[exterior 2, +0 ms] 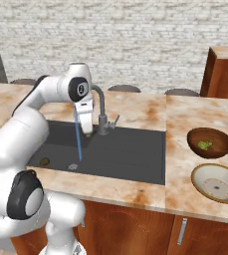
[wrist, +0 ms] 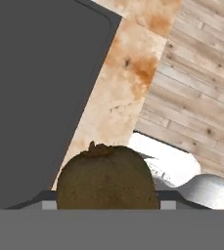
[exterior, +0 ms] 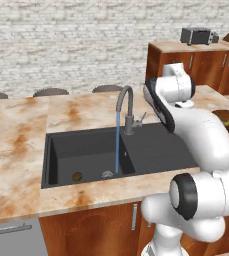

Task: Pick the kiwis from the sink and place them in one bowl. Place the broccoli in the other bowl. Then turn off the sink faucet.

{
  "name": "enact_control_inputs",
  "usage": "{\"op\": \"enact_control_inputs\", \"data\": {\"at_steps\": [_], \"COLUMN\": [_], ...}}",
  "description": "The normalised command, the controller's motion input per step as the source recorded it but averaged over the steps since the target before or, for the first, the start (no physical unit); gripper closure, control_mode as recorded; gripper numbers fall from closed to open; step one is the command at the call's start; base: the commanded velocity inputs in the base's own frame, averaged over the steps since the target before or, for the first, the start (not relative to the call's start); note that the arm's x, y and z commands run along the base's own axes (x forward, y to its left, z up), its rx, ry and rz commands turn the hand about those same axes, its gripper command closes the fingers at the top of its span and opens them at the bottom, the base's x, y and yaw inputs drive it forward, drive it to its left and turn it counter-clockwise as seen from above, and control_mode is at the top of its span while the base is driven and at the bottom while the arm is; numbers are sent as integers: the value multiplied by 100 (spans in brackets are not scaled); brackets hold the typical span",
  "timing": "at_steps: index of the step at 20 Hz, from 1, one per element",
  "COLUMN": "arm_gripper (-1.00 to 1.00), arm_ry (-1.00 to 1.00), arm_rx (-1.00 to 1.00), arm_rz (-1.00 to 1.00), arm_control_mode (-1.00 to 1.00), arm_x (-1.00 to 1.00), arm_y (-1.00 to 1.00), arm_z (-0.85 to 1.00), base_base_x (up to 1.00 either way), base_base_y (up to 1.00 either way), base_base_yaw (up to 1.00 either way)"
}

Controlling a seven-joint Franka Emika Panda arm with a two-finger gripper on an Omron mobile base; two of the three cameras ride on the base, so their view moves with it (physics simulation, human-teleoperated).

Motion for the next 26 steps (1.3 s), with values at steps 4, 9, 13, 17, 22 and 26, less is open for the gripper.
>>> {"op": "enact_control_inputs", "data": {"at_steps": [4, 9, 13, 17, 22, 26], "arm_gripper": [100, 100, 100, 100, 100, 100], "arm_ry": [-52, -2, 13, 6, 0, 0], "arm_rx": [-9, -10, -6, -1, 0, 0], "arm_rz": [-37, -23, -12, -11, -9, -8], "arm_control_mode": [-100, -100, -100, -100, -100, -100], "arm_x": [-8, 3, 1, 3, 3, 0], "arm_y": [0, -29, -73, -86, -78, -73], "arm_z": [-19, -1, 0, 0, 0, 4], "base_base_x": [0, 0, 0, 0, 0, 0], "base_base_y": [0, 0, 0, 0, 0, 0], "base_base_yaw": [0, 0, 0, 0, 0, 0]}}
